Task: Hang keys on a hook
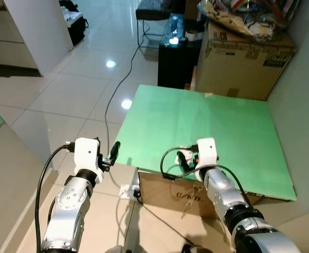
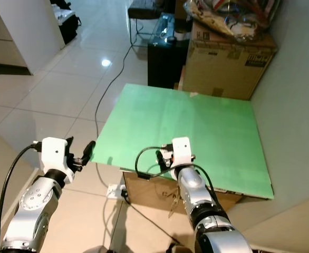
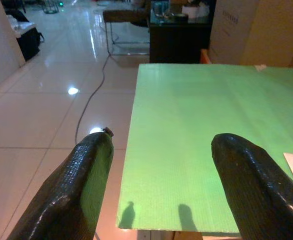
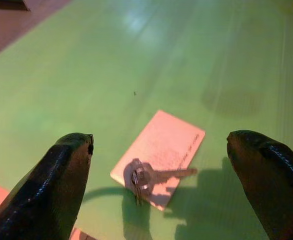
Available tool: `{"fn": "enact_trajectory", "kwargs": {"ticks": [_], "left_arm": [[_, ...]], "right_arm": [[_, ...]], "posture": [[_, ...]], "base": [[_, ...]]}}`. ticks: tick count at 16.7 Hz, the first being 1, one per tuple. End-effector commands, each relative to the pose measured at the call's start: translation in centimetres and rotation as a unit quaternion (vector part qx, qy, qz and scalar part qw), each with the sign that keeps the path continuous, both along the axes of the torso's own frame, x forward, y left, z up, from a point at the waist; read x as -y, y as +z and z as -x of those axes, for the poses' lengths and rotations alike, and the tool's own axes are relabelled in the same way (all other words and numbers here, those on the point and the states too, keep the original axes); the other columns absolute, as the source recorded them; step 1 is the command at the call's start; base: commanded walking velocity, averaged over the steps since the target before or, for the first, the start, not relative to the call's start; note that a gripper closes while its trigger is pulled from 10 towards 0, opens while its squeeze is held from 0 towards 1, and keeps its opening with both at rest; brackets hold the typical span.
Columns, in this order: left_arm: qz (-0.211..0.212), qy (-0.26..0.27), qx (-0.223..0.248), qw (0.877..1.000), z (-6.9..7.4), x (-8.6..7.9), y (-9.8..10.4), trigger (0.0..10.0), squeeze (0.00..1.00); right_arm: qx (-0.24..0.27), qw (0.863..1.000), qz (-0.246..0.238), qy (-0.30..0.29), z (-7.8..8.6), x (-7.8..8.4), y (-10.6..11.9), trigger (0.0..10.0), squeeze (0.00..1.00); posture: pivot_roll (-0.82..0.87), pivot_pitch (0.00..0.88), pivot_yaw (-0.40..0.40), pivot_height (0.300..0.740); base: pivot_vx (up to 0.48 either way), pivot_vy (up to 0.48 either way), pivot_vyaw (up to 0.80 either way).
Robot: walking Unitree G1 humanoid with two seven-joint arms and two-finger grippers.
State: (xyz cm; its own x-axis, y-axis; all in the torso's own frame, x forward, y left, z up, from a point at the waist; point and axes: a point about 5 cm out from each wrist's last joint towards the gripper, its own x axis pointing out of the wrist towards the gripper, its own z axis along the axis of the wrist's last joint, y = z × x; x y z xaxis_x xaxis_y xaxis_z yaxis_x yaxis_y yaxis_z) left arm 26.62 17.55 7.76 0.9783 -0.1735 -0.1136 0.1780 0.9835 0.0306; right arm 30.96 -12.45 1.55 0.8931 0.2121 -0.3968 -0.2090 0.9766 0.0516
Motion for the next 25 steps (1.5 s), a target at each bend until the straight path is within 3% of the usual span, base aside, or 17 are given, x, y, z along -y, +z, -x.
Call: {"fn": "enact_trajectory", "kwargs": {"ticks": [1,12,18,21,25], "left_arm": [[-0.005,-0.009,0.005,1.0,-0.2,0.2,0.5,10.0,0.0],[-0.012,-0.026,-0.004,1.0,0.5,-0.1,1.1,10.0,0.0],[-0.013,-0.026,-0.024,0.999,2.7,-0.4,0.8,10.0,0.0],[-0.012,-0.028,-0.029,0.999,3.1,-0.2,0.8,10.0,0.0],[0.022,-0.046,-0.044,0.998,4.2,0.3,0.5,10.0,0.0]], "right_arm": [[0.001,1.0,-0.005,-0.008,-0.1,0.2,0.1,10.0,0.0],[-0.005,0.999,0.034,0.039,0.0,-0.3,-0.2,10.0,0.0],[0.005,0.999,0.043,0.031,-0.9,0.8,0.6,10.0,0.0],[-0.004,0.999,0.039,0.02,-1.0,1.1,0.6,10.0,0.0],[-0.008,0.999,0.029,0.036,-0.9,0.0,0.5,10.0,0.0]], "posture": [[0.05,0.102,0.046,0.736],[0.08,0.143,0.074,0.736],[0.09,0.205,0.072,0.736],[0.09,0.222,0.065,0.736],[0.09,0.23,0.052,0.736]], "base": [[0.0,0.0,0.0],[0.0,0.0,0.0],[0.0,0.0,0.0],[0.0,0.0,0.0],[0.0,0.0,0.0]]}}
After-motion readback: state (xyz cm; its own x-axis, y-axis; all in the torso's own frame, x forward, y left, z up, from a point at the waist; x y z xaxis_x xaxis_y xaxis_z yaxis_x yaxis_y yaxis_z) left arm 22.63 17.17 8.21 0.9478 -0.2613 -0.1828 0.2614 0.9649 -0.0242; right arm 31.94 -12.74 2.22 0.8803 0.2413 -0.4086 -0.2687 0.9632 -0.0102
